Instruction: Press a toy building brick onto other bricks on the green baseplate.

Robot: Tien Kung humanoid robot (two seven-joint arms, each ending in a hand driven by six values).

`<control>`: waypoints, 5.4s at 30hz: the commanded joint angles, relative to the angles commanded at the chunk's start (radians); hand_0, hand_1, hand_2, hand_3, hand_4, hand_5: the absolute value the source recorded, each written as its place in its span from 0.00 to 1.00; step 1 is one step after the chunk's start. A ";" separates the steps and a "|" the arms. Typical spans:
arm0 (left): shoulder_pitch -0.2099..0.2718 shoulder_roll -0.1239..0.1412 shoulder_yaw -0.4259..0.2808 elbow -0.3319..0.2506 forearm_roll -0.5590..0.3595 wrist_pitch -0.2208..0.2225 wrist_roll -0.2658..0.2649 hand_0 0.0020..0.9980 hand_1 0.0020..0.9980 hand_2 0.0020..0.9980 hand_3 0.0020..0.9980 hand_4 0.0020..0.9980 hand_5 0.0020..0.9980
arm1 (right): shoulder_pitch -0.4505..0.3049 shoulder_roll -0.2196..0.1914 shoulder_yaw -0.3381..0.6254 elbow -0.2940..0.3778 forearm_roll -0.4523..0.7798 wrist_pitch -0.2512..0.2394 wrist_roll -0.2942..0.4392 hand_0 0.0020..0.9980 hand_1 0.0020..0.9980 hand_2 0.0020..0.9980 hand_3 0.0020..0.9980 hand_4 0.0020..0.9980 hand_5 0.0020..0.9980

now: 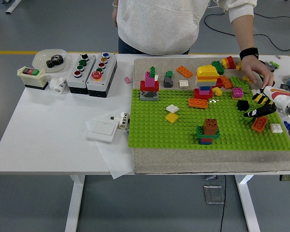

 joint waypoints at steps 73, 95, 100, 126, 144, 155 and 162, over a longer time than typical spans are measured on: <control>-0.020 -0.001 -0.022 -0.007 0.039 0.003 0.014 0.49 0.57 0.67 0.66 0.71 0.78 | -0.007 0.043 -0.028 -0.087 -0.078 -0.042 0.056 0.49 0.55 0.64 0.77 1.00 0.52; -0.021 -0.001 -0.030 -0.008 0.052 0.001 0.019 0.49 0.57 0.67 0.66 0.71 0.78 | -0.026 0.054 -0.052 -0.104 -0.131 -0.112 0.088 0.44 0.52 0.62 0.74 1.00 0.40; -0.023 -0.001 -0.029 -0.008 0.051 0.001 0.019 0.49 0.57 0.67 0.66 0.71 0.78 | -0.029 0.056 -0.054 -0.109 -0.137 -0.133 0.094 0.42 0.50 0.59 0.71 1.00 0.39; -0.024 0.000 -0.033 -0.008 0.058 -0.002 0.022 0.49 0.57 0.67 0.66 0.71 0.78 | -0.040 0.060 -0.073 -0.125 -0.116 -0.197 0.130 0.39 0.44 0.50 0.56 0.95 0.33; -0.024 0.001 -0.035 -0.008 0.061 -0.003 0.022 0.49 0.57 0.67 0.66 0.71 0.78 | -0.041 0.051 -0.071 -0.119 -0.091 -0.230 0.146 0.36 0.40 0.47 0.50 0.87 0.31; -0.022 0.002 -0.034 -0.007 0.060 -0.004 0.021 0.49 0.57 0.67 0.66 0.71 0.78 | -0.038 0.032 -0.041 -0.096 -0.107 -0.240 0.149 0.36 0.40 0.47 0.49 0.86 0.30; -0.020 0.002 -0.035 -0.006 0.060 -0.003 0.021 0.49 0.57 0.67 0.66 0.71 0.78 | -0.042 0.013 -0.013 -0.061 -0.131 -0.245 0.148 0.36 0.40 0.47 0.50 0.86 0.30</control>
